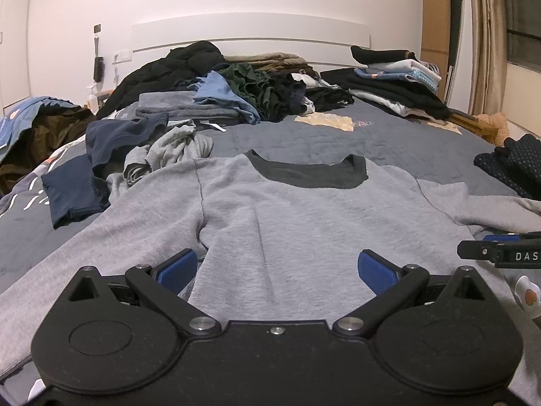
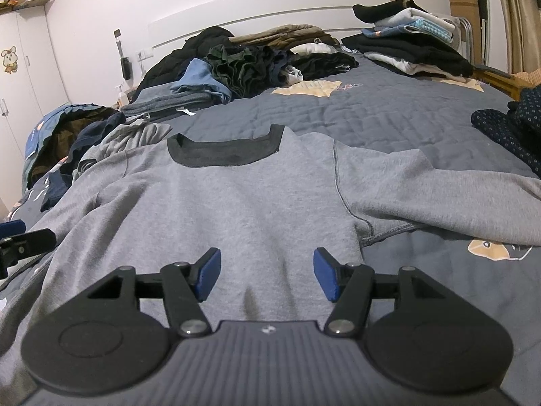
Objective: Fold clothes
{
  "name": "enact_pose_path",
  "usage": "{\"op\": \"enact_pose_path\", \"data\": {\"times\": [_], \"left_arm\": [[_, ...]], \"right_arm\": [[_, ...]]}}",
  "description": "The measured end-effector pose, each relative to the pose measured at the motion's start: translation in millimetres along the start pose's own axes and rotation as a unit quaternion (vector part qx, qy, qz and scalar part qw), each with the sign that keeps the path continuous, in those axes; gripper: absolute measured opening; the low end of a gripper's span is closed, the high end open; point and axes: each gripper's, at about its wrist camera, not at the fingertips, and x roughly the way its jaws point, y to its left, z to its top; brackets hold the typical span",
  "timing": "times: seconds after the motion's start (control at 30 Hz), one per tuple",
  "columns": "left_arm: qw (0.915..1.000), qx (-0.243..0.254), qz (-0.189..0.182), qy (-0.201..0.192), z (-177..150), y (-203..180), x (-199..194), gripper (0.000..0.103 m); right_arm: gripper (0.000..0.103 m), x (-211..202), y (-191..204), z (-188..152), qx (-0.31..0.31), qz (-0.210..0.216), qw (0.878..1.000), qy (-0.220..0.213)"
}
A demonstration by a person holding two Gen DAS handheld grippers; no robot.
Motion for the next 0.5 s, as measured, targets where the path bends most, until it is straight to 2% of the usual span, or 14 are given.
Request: {"op": "enact_pose_path", "data": {"times": [0.5], "left_arm": [[1.0, 0.002, 0.002, 0.004, 0.3, -0.2, 0.3, 0.102]], "right_arm": [[0.06, 0.8, 2.2, -1.5, -0.005, -0.001, 1.0, 0.001]]}}
